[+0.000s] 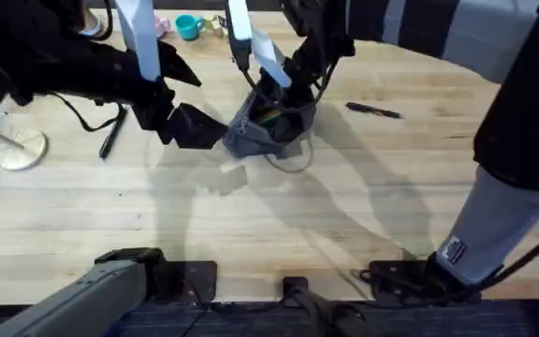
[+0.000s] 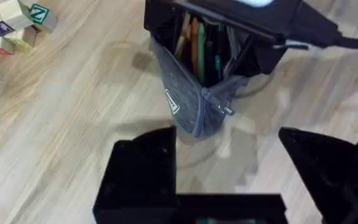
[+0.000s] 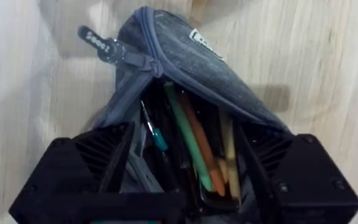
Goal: Unzip the bag, pick up the pens from the table one at a time and place them inside, then zip the bag closed.
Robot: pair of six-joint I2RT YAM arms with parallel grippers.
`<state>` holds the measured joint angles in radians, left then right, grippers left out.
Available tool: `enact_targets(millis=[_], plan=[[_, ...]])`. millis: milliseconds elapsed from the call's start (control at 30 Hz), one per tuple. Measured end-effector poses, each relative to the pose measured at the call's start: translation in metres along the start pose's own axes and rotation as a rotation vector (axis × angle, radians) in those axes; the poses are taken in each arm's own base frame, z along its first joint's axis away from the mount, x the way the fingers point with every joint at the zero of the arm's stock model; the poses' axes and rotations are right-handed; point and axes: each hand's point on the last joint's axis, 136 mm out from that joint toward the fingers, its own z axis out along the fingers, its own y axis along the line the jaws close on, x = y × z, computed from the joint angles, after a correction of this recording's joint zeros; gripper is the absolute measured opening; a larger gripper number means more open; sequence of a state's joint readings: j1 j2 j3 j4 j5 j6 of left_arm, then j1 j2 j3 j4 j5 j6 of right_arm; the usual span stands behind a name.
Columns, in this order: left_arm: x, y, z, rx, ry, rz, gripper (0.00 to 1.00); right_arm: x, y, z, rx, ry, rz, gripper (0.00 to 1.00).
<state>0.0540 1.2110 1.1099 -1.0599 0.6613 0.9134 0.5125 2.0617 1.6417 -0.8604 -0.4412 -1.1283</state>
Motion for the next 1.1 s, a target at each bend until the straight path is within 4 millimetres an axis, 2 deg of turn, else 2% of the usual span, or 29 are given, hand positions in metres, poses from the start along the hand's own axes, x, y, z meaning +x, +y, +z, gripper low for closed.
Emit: enact_targets(millis=[200, 467, 633, 867, 1100], plan=[[0.0, 0.0, 0.0, 0.0, 0.0, 0.0, 0.992, -0.004, 0.004, -0.014, 0.012, 0.003, 0.037, 0.996], [0.0, 0.0, 0.0, 0.0, 0.0, 0.0, 0.993, -0.021, 0.02, -0.062, 0.077, 0.007, 0.027, 0.995], [0.0, 0.0, 0.0, 0.0, 0.0, 0.0, 0.994, -0.024, 0.018, -0.09, 0.172, 0.035, 0.05, 0.995], [0.0, 0.0, 0.0, 0.0, 0.0, 0.0, 0.994, -0.007, 0.013, -0.122, 0.294, 0.128, 0.111, 0.996], [0.0, 0.0, 0.0, 0.0, 0.0, 0.0, 0.993, 0.016, 0.009, -0.133, 0.32, 0.185, 0.17, 0.996]])
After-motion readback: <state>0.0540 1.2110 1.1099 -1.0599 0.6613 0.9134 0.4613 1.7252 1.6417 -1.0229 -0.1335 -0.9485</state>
